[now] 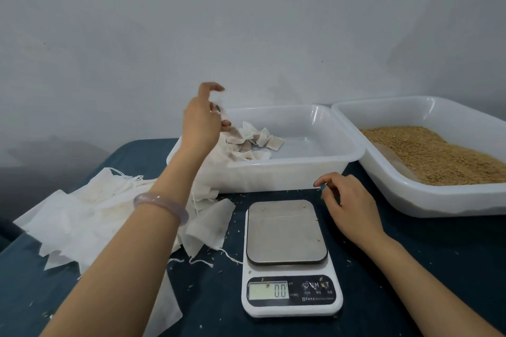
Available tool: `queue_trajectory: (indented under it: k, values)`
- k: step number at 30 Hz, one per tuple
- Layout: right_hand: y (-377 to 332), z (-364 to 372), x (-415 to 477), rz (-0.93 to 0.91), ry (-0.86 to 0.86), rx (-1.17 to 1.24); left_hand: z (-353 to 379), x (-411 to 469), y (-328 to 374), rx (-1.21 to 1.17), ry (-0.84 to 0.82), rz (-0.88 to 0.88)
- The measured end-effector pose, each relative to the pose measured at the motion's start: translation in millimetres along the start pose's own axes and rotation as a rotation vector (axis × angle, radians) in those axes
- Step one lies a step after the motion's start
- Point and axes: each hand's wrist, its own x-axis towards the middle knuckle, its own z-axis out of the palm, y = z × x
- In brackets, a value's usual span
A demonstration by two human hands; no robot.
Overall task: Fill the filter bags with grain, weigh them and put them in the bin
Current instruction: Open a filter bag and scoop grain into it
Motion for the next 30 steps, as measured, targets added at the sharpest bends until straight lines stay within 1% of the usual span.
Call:
queue_trajectory:
  k: [4, 7, 8, 11, 16, 18, 21, 23, 26, 28, 29, 30]
  values:
    - [-1, 0, 0, 0.000, -0.004, 0.000, 22, 4, -27, 0.186, -0.181, -0.078]
    - [-2, 0, 1, -0.007, -0.003, 0.005, 31, -3, -44, 0.447, -0.340, -0.142]
    - [-2, 0, 1, -0.007, -0.002, 0.007, 31, -6, -47, 0.505, -0.365, -0.162]
    - [-2, -1, -1, -0.011, -0.002, 0.005, 31, -7, -50, 0.541, -0.352, -0.190]
    - [-2, 0, -1, -0.007, -0.004, 0.004, 32, -7, -51, 0.571, -0.328, -0.150]
    - [-1, -1, -1, -0.009, -0.006, -0.001, 29, -11, -48, 0.594, -0.264, -0.073]
    - [-1, -1, -2, -0.008, -0.004, 0.001, 21, -26, -42, 0.580, -0.079, 0.135]
    - [-2, 0, -1, -0.008, -0.010, 0.003, 19, -41, -37, 0.635, -0.043, 0.288]
    - [-3, 2, -1, -0.014, -0.023, 0.003, 16, -67, -30, 0.792, -0.057, 0.474]
    - [-2, 2, -2, -0.017, -0.023, 0.003, 8, -80, -27, 0.824, -0.092, 0.570]
    - [-1, 2, -2, -0.017, -0.021, 0.005, 3, -85, -27, 0.809, -0.173, 0.604]
    - [0, 1, -2, -0.016, -0.018, 0.006, -4, -89, -29, 0.786, -0.298, 0.609]
